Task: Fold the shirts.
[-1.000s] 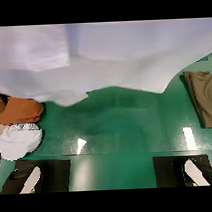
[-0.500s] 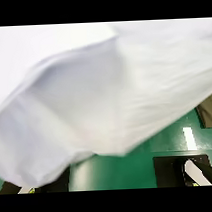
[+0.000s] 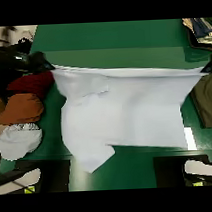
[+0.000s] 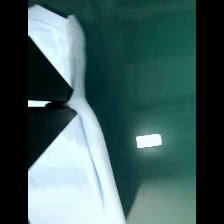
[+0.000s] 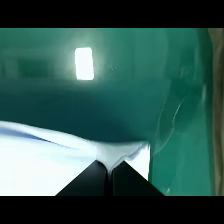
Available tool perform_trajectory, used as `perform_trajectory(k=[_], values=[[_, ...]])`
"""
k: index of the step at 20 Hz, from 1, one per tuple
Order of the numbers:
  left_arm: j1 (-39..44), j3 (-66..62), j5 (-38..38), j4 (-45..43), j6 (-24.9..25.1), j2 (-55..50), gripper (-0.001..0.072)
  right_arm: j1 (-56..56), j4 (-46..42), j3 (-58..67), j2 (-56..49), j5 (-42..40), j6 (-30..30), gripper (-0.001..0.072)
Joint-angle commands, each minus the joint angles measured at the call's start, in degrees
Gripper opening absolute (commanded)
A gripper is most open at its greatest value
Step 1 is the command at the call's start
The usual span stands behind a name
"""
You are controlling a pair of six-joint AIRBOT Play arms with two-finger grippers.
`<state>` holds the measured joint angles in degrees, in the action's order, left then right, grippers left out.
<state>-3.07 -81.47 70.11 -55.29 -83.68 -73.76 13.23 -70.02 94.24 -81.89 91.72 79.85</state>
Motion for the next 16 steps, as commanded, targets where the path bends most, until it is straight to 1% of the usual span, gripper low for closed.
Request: perform_trajectory(k=[1, 4, 6, 7, 9, 10, 11, 13, 15, 16], values=[[1.9, -2.3, -11.1, -1.0, 1.6, -13.6, 0.0024, 0.0, 2.0, 0.7, -10.6, -6.6, 0.0, 0.0013], [2.0, -12.3, -11.7, -1.2, 1.6, -22.3, 0.0023, 0.0, 6.8, 9.3, -17.2, -10.8, 0.0, 0.0012], [1.9, -15.5, -12.6, -1.3, 1.6, -23.9, 0.0024, 0.0, 9.2, 13.7, -19.5, -11.9, 0.0, 0.0013], [1.8, -16.3, -13.0, -1.4, 2.0, -23.9, 0.0024, -0.4, 8.7, 15.5, -20.3, -11.8, 0.0, 0.0013], [1.7, -18.2, -10.1, -1.9, 3.7, -23.8, 0.0023, -0.7, 8.4, 16.8, -20.5, -11.4, -0.9, 0.0013], [1.7, -18.8, -7.1, -2.8, 3.3, -23.8, 0.0022, -1.0, 8.3, 16.7, -20.4, -10.3, -0.9, 0.0012], [2.0, -18.9, -4.0, -3.6, 3.1, -23.8, 0.0022, -1.7, 6.8, 16.6, -20.4, -8.1, -0.9, 0.0012], [3.6, -18.4, 1.3, -9.5, 3.0, -23.7, 0.0022, -3.7, -0.7, 15.6, -20.0, -4.1, -0.9, 0.0012], [5.7, -15.6, 3.1, -17.1, 1.4, -22.7, 0.0022, -5.9, -6.2, 9.4, -17.1, -5.0, -0.9, 0.0012], [6.5, -13.6, 2.7, -18.9, 0.6, -22.1, 0.0022, -6.5, -6.6, 5.4, -15.2, -6.5, -0.9, 0.0012]])
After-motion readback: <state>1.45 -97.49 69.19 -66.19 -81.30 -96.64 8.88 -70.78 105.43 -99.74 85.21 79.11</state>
